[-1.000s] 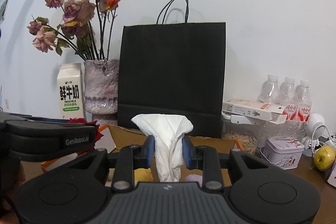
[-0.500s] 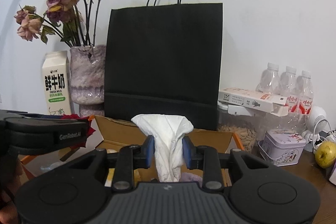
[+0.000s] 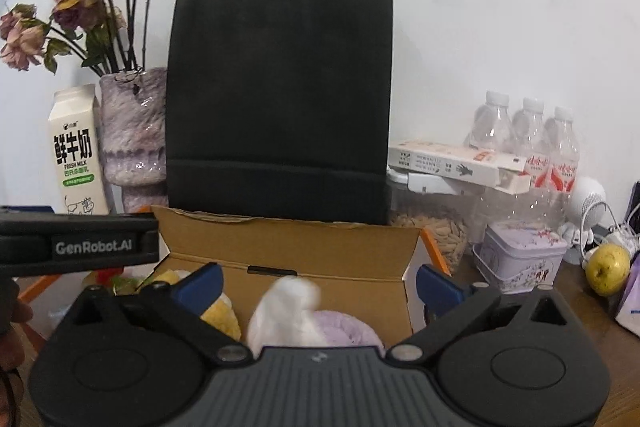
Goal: Organize objects
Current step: 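Lower the rose and cloth into the red box and open both grippers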
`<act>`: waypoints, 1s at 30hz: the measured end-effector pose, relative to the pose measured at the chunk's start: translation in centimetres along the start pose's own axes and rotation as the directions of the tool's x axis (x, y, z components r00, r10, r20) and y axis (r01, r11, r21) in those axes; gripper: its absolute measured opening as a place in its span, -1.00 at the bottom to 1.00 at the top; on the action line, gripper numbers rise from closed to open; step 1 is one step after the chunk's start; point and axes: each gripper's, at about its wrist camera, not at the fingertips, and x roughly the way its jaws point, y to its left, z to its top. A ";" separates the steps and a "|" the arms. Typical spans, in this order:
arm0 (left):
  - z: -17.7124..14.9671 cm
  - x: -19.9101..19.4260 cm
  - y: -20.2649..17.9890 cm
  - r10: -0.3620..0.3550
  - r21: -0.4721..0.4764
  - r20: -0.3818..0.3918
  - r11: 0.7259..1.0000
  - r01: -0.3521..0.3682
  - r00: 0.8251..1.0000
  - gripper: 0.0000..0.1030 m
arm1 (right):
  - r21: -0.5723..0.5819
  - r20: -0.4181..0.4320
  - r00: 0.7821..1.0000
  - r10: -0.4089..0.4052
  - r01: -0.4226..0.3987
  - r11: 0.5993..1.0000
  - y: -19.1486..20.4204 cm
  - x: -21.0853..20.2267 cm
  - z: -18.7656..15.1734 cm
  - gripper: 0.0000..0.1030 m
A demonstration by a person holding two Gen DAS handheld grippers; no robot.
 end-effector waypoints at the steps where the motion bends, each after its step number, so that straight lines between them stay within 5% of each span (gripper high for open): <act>1: 0.0 0.0 0.0 0.000 0.000 -0.001 1.000 0.000 1.000 1.00 | 0.003 -0.001 1.000 0.001 -0.001 1.000 -0.1 0.0 0.0 1.00; 30: -0.8 -1.6 0.3 -0.006 0.017 -0.037 1.000 0.007 0.999 1.00 | -0.035 -0.025 1.000 0.015 -0.015 0.999 0.7 -1.3 -0.4 1.00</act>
